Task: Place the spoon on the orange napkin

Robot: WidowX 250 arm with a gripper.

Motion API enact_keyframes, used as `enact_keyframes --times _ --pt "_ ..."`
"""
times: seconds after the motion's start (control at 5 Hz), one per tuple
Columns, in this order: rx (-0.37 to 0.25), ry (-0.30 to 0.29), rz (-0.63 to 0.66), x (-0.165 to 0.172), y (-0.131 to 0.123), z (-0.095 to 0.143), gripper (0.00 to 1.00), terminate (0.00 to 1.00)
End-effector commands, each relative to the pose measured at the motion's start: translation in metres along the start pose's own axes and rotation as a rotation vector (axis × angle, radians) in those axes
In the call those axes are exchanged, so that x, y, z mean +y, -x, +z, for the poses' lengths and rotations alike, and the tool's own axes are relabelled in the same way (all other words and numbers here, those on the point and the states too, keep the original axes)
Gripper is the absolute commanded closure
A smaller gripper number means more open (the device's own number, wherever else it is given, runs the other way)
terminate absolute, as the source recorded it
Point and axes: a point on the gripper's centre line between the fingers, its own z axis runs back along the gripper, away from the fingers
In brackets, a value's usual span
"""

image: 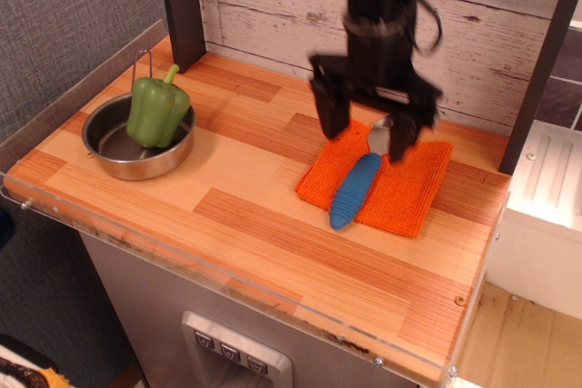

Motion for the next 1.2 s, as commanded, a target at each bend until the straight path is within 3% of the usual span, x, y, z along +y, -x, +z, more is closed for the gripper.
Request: enact_keyframes --times 0.0,0.4,0.8,1.0 --pt "0.0 -0.1 -0.044 0.048 0.032 0.051 0.0 0.0" --pt "0.051 -0.126 -0.028 0.066 0.057 0.041 0.0 0.0" --pt "0.078 -0.098 -0.01 0.066 0.063 0.038 0.0 0.0" --pt "0.078 -0.098 -0.01 0.066 0.063 0.038 0.0 1.0"
